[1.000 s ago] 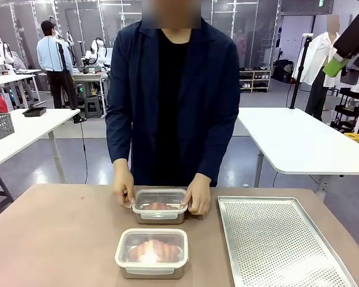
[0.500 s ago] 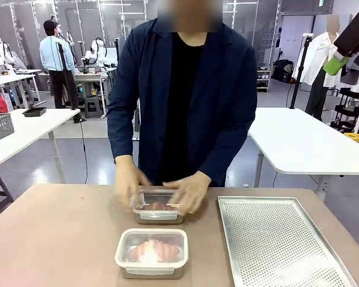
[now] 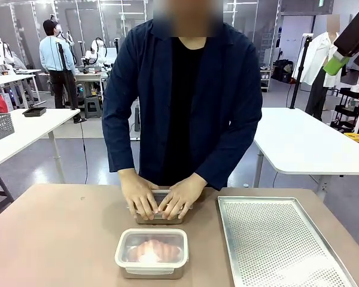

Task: Place the bread into the airtight container.
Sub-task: Pick up a Butter Roll and place it into an empty Airtight Container.

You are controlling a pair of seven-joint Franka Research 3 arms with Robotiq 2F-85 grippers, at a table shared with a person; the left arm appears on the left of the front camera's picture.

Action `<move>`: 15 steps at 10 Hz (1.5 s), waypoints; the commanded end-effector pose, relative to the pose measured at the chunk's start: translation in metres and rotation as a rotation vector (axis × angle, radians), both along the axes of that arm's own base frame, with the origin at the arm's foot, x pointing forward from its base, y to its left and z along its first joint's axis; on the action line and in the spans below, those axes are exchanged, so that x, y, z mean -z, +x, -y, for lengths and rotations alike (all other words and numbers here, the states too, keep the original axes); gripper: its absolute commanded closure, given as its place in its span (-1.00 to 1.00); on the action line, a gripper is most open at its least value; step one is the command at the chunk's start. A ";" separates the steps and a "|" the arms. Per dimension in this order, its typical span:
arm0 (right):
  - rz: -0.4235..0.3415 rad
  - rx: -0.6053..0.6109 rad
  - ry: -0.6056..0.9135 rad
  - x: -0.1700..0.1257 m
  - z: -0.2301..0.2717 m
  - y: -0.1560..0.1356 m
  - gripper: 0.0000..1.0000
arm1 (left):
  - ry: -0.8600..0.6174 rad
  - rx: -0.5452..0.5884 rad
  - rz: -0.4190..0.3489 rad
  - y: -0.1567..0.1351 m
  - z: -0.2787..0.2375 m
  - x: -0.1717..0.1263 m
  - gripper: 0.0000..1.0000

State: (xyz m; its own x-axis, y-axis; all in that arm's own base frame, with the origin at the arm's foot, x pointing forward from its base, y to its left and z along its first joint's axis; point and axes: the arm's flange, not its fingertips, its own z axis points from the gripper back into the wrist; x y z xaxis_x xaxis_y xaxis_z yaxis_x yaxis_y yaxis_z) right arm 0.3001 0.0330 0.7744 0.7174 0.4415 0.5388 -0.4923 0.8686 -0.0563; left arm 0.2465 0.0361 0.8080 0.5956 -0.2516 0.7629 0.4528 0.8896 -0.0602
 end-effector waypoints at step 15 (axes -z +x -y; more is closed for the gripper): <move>-0.004 0.001 -0.001 0.000 0.000 -0.001 -1.00 | 0.012 0.013 -0.005 -0.001 0.000 -0.002 -1.00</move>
State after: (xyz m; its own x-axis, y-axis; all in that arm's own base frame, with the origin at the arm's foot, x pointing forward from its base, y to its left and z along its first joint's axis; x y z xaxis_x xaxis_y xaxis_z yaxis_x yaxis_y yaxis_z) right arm 0.3001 0.0330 0.7743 0.7174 0.4416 0.5388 -0.4923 0.8686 -0.0563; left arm 0.2465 0.0361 0.8080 0.5956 -0.2516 0.7629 0.4528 0.8896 -0.0602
